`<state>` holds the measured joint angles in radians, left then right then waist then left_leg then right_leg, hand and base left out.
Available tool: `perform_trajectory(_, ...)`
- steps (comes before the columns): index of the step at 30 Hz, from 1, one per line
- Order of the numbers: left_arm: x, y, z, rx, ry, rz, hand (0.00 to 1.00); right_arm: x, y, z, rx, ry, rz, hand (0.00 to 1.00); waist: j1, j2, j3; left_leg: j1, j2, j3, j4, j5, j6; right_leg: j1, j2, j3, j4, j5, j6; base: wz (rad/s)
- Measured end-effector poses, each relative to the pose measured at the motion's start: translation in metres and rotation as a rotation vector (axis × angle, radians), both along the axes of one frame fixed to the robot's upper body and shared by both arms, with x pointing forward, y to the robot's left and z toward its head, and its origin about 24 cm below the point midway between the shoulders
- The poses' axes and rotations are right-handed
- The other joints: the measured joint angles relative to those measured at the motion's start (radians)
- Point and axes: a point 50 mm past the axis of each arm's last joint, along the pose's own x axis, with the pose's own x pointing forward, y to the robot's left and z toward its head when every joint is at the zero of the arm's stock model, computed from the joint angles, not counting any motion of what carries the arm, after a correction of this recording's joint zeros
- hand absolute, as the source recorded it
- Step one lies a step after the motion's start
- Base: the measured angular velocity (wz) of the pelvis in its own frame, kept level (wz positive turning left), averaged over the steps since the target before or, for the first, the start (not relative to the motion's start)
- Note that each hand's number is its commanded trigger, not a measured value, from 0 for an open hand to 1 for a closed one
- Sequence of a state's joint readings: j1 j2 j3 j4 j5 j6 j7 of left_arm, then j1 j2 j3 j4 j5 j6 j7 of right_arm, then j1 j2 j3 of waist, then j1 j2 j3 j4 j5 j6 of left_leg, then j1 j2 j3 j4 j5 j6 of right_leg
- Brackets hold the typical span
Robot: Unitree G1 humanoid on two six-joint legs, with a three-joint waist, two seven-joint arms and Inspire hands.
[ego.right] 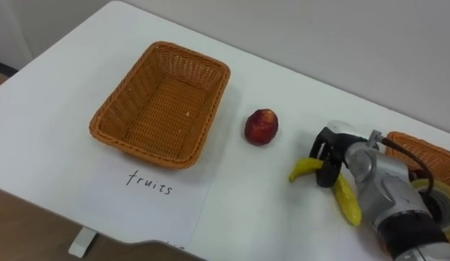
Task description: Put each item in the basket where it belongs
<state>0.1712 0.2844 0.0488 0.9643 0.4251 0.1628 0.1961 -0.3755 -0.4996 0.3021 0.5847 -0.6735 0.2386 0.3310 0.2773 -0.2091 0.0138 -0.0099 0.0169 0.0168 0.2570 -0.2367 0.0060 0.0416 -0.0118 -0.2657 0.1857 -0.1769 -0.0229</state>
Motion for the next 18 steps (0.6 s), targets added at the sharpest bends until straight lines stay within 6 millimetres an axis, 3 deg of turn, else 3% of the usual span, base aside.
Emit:
perform_trajectory(11, 0.004, -0.002, 0.000, 0.011, -0.016, -0.035, 0.00, 0.005, 0.017, 0.009, 0.017, -0.045, 0.092, 1.00, -0.021, -0.001, -0.0007, -0.005, 0.000, 0.003, -0.004, 0.000, 0.000, 0.001, 0.001, 0.014, 0.000, 0.000, 0.000, 0.00)
perform_trajectory(15, 0.002, 0.002, 0.002, 0.015, -0.028, 0.000, 0.00, 0.011, 0.035, 0.035, 0.040, -0.156, 0.186, 1.00, -0.043, -0.002, -0.0026, -0.005, 0.001, 0.006, -0.006, 0.000, 0.000, -0.007, 0.002, 0.016, -0.001, 0.000, -0.001, -0.02)
perform_trajectory(18, 0.001, 0.004, 0.003, 0.020, -0.033, 0.020, 0.00, 0.015, 0.038, 0.056, 0.058, -0.244, 0.208, 1.00, -0.056, -0.003, -0.0039, -0.001, 0.001, 0.005, -0.004, 0.000, 0.000, -0.004, 0.002, 0.020, -0.001, 0.000, -0.001, 0.00)
